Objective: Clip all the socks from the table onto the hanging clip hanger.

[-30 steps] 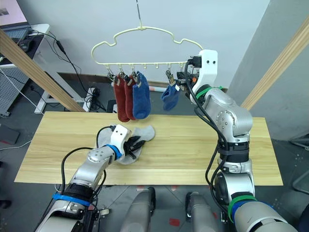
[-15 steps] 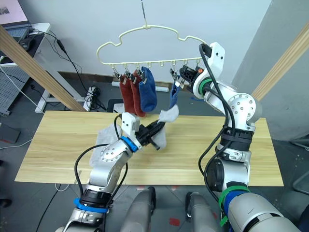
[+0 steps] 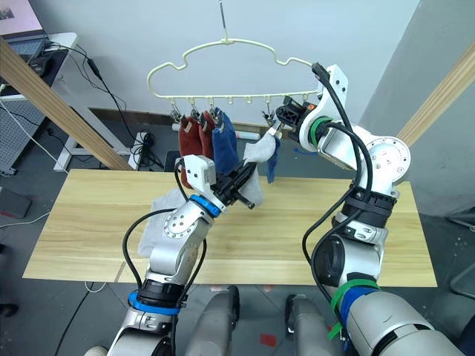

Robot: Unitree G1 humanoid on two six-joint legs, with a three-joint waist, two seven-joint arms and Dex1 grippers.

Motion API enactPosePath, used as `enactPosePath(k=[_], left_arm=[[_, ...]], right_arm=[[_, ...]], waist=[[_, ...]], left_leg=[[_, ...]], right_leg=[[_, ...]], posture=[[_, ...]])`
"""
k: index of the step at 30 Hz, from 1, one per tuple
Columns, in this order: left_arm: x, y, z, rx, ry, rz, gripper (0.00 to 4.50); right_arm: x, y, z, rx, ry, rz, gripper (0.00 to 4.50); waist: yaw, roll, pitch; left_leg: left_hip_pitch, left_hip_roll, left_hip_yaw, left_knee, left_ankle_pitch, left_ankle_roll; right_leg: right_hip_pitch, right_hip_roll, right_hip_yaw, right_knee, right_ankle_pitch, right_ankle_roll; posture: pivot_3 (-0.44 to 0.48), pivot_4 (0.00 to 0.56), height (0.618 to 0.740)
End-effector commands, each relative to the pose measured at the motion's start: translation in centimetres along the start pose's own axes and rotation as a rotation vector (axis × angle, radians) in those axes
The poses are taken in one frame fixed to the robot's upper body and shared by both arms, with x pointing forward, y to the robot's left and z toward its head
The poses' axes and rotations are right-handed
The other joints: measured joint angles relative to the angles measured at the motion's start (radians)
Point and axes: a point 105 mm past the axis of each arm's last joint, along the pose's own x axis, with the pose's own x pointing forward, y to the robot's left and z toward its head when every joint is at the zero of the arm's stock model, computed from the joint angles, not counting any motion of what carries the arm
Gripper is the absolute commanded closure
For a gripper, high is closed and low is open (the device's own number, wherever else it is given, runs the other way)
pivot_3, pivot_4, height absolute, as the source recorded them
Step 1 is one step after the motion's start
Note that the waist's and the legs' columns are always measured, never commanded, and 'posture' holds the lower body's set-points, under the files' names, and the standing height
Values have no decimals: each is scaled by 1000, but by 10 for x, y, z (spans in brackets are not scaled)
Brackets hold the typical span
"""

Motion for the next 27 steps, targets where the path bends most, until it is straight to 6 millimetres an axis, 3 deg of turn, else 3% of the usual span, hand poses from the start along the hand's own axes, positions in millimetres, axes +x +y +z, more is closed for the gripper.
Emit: enactPosePath(k=[1, 8, 11, 16, 19, 20, 24, 27], left_arm=[[7, -6, 13, 14, -62, -19, 4450], [13, -6, 19, 6, -89, -22, 4450], [12, -7, 19, 6, -89, -29, 4500], [13, -7, 18, 4, -79, -36, 4500], [17, -9, 17, -8, -63, -50, 4500], [19, -11, 16, -16, -56, -61, 4500], [20, -14, 6, -62, -12, -111, 3473], [10, -7, -4, -78, 48, -131, 2581]], right_arm=[[-4, -17, -7, 37, 18, -77, 4475], [-4, -15, -11, 24, 29, -67, 4475], [-6, -11, -9, 11, 18, -25, 3561], [-15, -3, 0, 28, 2, 66, 1677], [-36, 22, 8, 40, 42, 314, 631], [-47, 29, 11, 25, 58, 401, 631], [-81, 17, 10, -114, 95, 442, 599], [-103, -8, -13, -274, 191, 335, 599]], waist=[[0, 0, 0], [0, 0, 0], [0, 0, 0], [-5, 0, 0], [-5, 0, 1], [-5, 1, 1], [-3, 1, 1], [-4, 1, 1]], left_leg=[[0, 0, 0, 0, 0, 0], [-3, 0, -1, 0, 0, 1], [-3, 0, -1, 0, -1, 1], [-5, 0, 0, -1, -1, 1], [-5, 1, 0, -1, -1, 1], [-5, 1, 0, -1, -1, 1], [-6, 1, 1, -2, -1, 2], [-6, -1, 2, -1, -3, 5]], right_leg=[[0, 0, 0, 0, 0, 0], [0, 0, -2, -4, 0, 0], [0, 0, -2, -5, 0, 0], [-3, 0, -1, -5, 0, 0], [-3, 0, -1, -5, 0, 0], [-4, 1, -1, -5, 0, 0], [-3, 1, -1, -6, 0, 0], [-3, 0, 2, -7, 0, 0]], posture=[[112, 362, 740], [118, 362, 740], [117, 358, 740], [121, 356, 740], [117, 352, 740], [117, 352, 740], [103, 350, 740], [98, 348, 740]])
